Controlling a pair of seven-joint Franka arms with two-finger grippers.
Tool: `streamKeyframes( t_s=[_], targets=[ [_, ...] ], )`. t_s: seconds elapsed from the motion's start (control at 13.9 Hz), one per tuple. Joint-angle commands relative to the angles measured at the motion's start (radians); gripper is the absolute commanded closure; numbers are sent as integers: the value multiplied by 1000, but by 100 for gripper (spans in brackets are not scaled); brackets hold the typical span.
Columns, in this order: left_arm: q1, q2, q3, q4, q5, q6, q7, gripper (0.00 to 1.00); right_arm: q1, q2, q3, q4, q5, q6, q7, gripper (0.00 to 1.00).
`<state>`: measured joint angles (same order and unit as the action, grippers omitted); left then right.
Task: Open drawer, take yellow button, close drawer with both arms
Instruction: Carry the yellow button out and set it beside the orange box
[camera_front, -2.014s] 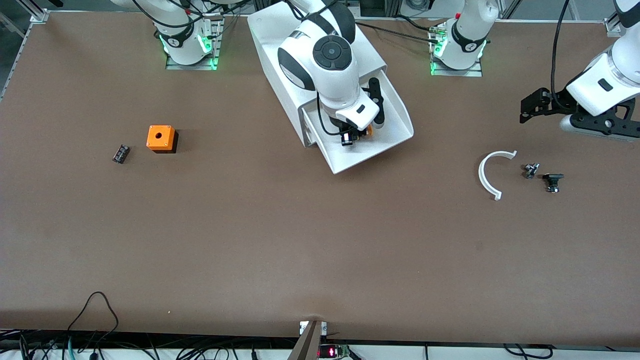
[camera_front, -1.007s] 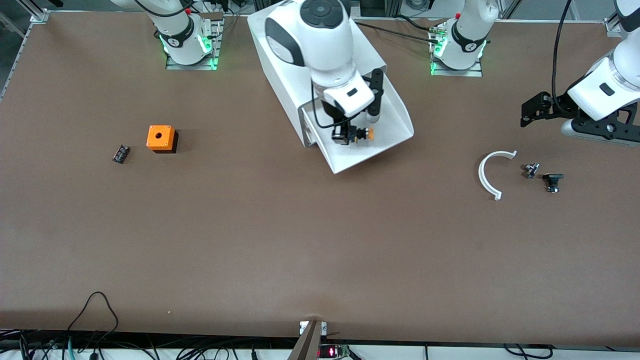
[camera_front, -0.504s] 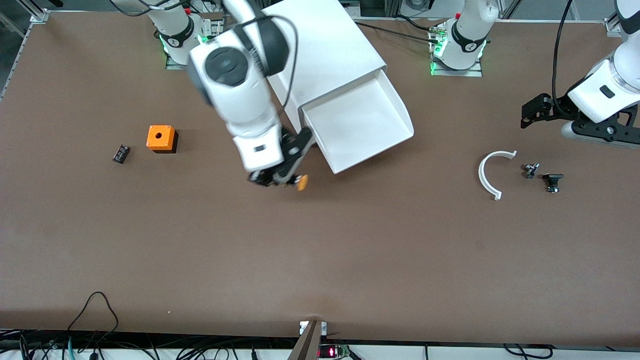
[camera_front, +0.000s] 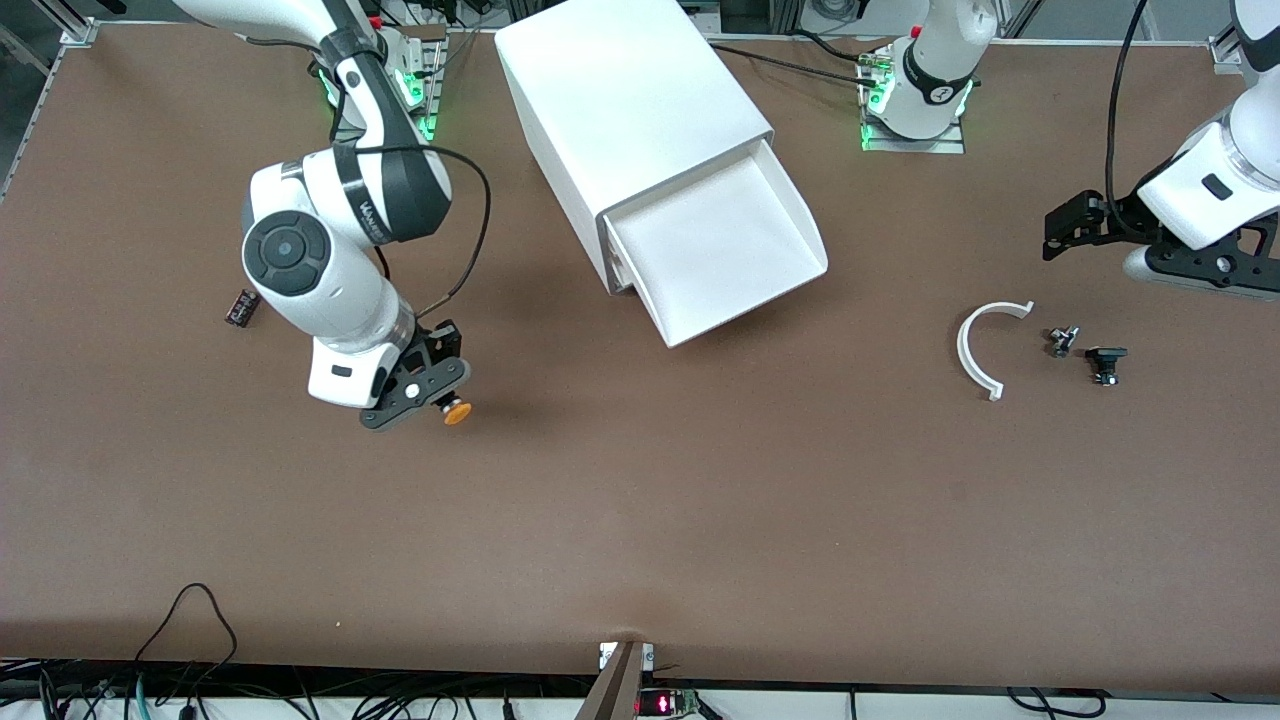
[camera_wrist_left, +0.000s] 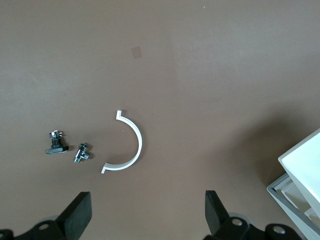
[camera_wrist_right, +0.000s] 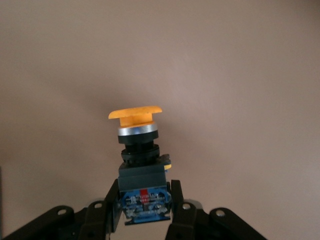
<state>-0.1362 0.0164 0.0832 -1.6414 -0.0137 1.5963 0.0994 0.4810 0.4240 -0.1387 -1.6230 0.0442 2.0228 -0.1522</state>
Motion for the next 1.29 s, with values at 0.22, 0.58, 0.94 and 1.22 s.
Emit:
streamKeyframes(
  t_s=[0.22,0.58,0.94,1.22],
  targets=[
    [26,53,-2,69,3,-26,-3,0,-47,-50,-35,-188,-21,24,125,80],
    [18,77,-10,119,-38,-27,-6,0,-53,-63,-116,-435,-47,320,36,80],
    [-55,109,-13,101,-84,5,-186,0,-108,-63,-150,-485,-47,413,-112,80],
    [-129,209,-14,32,-88,224,-302,0,-150,-74,-153,-578,-40,459,-112,80]
  ],
)
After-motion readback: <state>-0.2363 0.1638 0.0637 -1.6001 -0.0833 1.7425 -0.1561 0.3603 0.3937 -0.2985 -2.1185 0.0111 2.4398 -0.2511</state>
